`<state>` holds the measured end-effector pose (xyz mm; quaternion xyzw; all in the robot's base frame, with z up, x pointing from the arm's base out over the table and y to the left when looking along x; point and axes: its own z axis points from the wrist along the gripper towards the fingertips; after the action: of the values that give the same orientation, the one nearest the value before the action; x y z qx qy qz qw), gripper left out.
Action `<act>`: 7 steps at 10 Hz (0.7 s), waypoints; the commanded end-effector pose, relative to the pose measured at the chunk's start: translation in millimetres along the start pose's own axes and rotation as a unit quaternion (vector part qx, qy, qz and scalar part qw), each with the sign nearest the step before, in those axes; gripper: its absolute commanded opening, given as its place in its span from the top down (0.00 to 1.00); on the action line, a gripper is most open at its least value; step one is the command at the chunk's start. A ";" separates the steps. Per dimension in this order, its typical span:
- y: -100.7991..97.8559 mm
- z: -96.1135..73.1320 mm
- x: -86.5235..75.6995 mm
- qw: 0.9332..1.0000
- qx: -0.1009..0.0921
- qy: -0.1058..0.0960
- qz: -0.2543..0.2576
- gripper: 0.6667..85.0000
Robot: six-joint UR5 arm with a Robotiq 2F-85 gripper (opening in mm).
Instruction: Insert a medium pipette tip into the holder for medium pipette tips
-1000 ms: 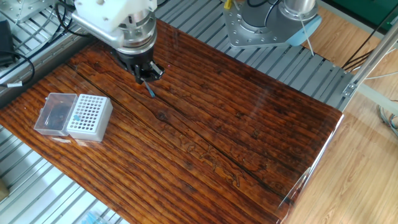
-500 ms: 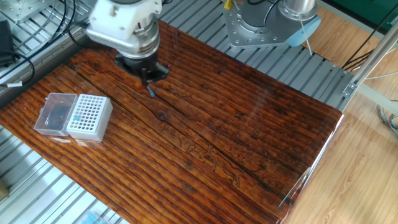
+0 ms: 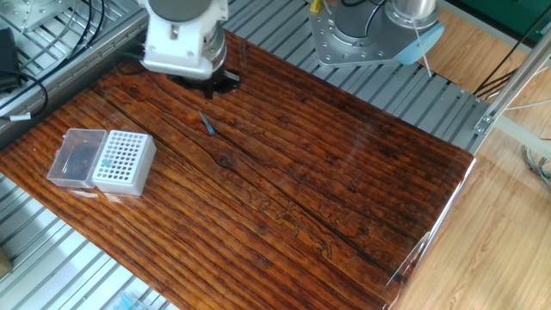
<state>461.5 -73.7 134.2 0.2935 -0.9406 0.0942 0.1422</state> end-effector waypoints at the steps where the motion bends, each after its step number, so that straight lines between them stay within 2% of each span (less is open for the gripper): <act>1: 8.3 0.9 7.6 0.999 0.013 0.030 -0.023 1.00; 4: 8.7 -0.2 -0.8 0.999 0.017 0.018 -0.022 1.00; 5: 5.5 0.2 0.2 0.999 0.023 0.019 -0.022 1.00; 6: 9.8 1.3 0.3 0.999 0.013 0.018 -0.028 1.00; 7: 7.8 1.3 2.4 0.999 0.017 0.022 -0.032 1.00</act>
<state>455.6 -70.7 133.3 0.3174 -0.9275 0.1158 0.1599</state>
